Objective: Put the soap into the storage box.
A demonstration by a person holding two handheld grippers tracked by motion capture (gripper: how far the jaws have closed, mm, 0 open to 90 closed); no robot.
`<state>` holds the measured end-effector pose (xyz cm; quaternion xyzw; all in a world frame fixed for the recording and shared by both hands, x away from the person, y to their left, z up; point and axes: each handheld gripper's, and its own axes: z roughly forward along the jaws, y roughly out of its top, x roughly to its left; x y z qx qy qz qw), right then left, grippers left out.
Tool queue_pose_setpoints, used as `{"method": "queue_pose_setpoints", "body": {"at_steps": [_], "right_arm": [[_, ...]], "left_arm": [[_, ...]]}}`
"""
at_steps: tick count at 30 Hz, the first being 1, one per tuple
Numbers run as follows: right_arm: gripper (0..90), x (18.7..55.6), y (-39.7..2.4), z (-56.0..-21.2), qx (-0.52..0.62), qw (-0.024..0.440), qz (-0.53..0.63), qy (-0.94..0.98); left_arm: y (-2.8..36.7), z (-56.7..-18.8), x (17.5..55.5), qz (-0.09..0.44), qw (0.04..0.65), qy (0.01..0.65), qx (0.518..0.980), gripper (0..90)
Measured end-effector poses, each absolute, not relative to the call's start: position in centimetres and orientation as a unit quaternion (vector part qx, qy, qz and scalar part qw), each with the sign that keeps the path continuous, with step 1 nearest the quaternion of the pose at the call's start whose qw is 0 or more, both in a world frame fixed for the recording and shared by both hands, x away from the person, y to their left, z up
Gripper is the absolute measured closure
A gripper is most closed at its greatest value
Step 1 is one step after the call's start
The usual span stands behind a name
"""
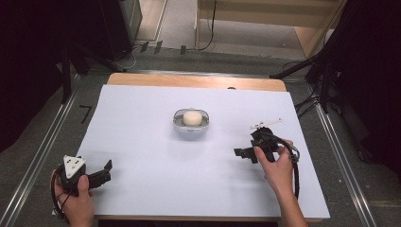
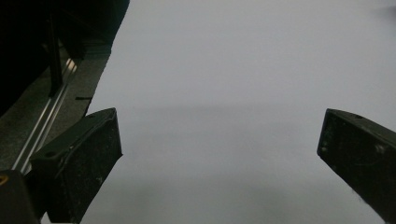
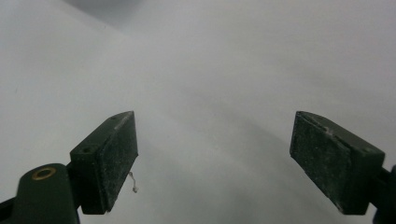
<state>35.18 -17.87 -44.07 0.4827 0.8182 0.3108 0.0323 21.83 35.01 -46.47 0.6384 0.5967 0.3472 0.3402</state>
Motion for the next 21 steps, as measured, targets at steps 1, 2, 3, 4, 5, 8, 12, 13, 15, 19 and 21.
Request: {"method": "queue_pose_setpoints", "body": {"at_steps": [1,2,3,4,5,8,12,13,15,19,21], "right_arm": [[15.7,35.0,-18.0,-44.1,0.483,0.031,0.31,0.818],[15.6,34.8,-18.1,-44.2,0.482,0.032,0.312,0.818],[15.3,34.7,-18.2,-44.2,0.483,0.032,0.312,0.817],[15.0,34.5,-18.4,-44.3,0.483,0.032,0.313,0.817],[15.1,34.3,-18.6,-44.4,0.484,0.032,0.315,0.816],[14.7,33.6,-19.4,-44.6,0.481,0.041,0.326,0.813],[14.7,32.7,-20.2,-44.9,0.482,0.05,0.33,0.81],[14.7,32.6,-20.4,-45.0,0.484,0.048,0.332,0.808],[14.7,32.3,-20.8,-45.2,0.485,0.052,0.33,0.808],[14.6,31.8,-21.5,-45.5,0.49,0.054,0.331,0.805],[14.6,31.5,-21.9,-45.6,0.489,0.059,0.332,0.804]], "left_arm": [[35.0,-46.5,21.8,0.347,0.341,0.596,0.639,0.1],[35.0,-46.5,21.8,0.347,0.341,0.596,0.639,0.1],[35.0,-46.5,21.8,0.347,0.341,0.596,0.639,0.1],[35.0,-46.5,21.8,0.346,0.341,0.595,0.64,0.1],[35.0,-46.5,21.8,0.347,0.341,0.595,0.64,0.1],[35.0,-46.5,21.8,0.346,0.342,0.595,0.64,0.1],[35.0,-46.5,21.8,0.346,0.343,0.595,0.639,0.1],[35.0,-46.5,21.8,0.346,0.343,0.595,0.639,0.1],[35.1,-46.5,21.8,0.346,0.343,0.595,0.639,0.1],[35.1,-46.5,21.8,0.347,0.344,0.595,0.638,0.1],[35.1,-46.5,21.8,0.347,0.344,0.595,0.639,0.1]]}}
